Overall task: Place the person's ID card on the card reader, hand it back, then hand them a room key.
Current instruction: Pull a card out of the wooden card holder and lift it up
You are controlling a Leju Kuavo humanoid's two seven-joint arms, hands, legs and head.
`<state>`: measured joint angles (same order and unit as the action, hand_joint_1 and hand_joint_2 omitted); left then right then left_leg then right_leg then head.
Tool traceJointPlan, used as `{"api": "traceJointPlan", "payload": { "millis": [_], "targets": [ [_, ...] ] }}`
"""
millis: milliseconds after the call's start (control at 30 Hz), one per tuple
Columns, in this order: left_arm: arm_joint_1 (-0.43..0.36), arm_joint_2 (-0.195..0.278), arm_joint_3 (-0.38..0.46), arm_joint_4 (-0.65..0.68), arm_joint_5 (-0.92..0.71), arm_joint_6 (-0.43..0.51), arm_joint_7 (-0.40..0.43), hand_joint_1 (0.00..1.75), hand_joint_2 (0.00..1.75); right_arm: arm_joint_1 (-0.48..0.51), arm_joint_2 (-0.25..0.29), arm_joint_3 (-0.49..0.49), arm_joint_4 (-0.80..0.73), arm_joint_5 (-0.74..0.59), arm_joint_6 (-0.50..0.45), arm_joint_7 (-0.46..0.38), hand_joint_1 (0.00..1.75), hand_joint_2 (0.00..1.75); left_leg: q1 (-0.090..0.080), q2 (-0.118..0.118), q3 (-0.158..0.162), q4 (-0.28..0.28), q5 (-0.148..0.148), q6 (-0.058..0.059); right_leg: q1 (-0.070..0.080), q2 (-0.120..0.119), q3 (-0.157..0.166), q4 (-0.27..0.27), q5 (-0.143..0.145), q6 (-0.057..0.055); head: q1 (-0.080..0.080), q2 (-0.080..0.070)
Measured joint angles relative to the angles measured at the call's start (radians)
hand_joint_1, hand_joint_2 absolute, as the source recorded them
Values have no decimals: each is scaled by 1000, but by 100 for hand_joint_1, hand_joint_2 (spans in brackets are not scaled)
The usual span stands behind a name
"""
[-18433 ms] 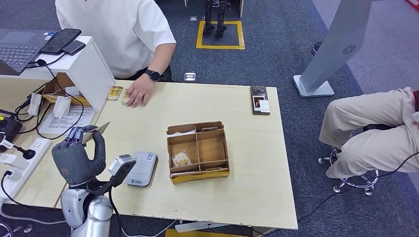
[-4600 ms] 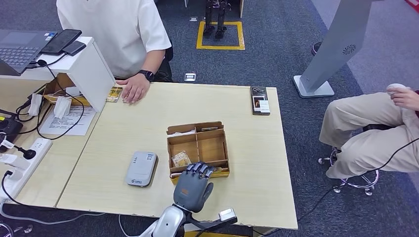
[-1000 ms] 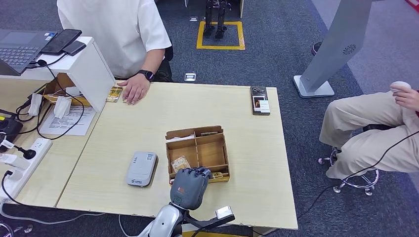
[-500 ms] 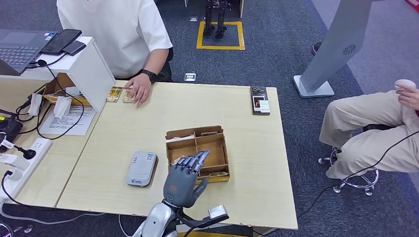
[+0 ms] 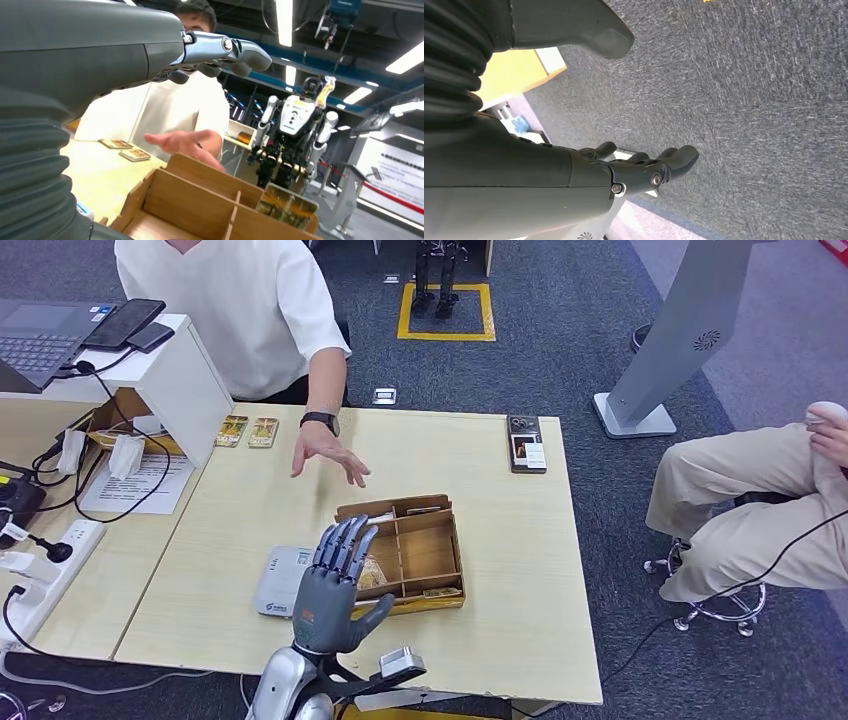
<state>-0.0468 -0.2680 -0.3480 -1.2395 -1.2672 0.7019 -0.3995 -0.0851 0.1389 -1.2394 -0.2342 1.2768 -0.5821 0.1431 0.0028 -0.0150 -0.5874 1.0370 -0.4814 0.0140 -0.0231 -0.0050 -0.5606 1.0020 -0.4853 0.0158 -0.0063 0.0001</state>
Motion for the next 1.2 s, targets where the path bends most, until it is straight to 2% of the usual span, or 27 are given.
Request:
{"api": "traceJointPlan", "payload": {
  "millis": [367, 500, 667, 767, 933, 1200],
  "targets": [
    [8, -2, 24, -20, 4, 0, -32, 0, 175, 0, 0, 0, 0, 0, 0, 0, 0, 175, 0, 0, 0, 0, 0, 0, 0, 0, 0, 0, 0, 0, 0, 0],
    [9, -2, 25, -20, 6, 0, -110, 0, 175, 0, 0, 0, 0, 2, 1, -4, 0, 175, 0, 0, 0, 0, 0, 0, 0, 0, 0, 0, 0, 0, 0, 0],
    [7, -3, 25, 0, 27, 0, -248, 0, 175, -1, 0, 0, 0, 12, 5, -17, 0, 175, 0, 0, 0, 0, 0, 0, 0, 0, 0, 0, 0, 0, 0, 0],
    [6, -3, 25, 22, 60, -1, -293, 0, 175, -1, 0, 1, 0, 16, 6, -19, 0, 175, 0, 0, 0, 0, 0, 0, 0, 0, 0, 0, 0, 0, 0, 0],
    [9, 3, -3, 45, 72, -1, -301, 0, 175, -2, 0, 3, 0, 22, 8, -20, 0, 175, 0, 0, 0, 0, 0, 0, 0, 0, 0, 0, 0, 0, 0, 0],
    [12, 8, -39, 70, -22, -1, -283, 0, 175, -2, 0, 5, 0, 26, 14, -21, 0, 175, 0, 0, 0, 0, 0, 0, 0, 0, 0, 0, 0, 0, 0, 0]
  ]
}}
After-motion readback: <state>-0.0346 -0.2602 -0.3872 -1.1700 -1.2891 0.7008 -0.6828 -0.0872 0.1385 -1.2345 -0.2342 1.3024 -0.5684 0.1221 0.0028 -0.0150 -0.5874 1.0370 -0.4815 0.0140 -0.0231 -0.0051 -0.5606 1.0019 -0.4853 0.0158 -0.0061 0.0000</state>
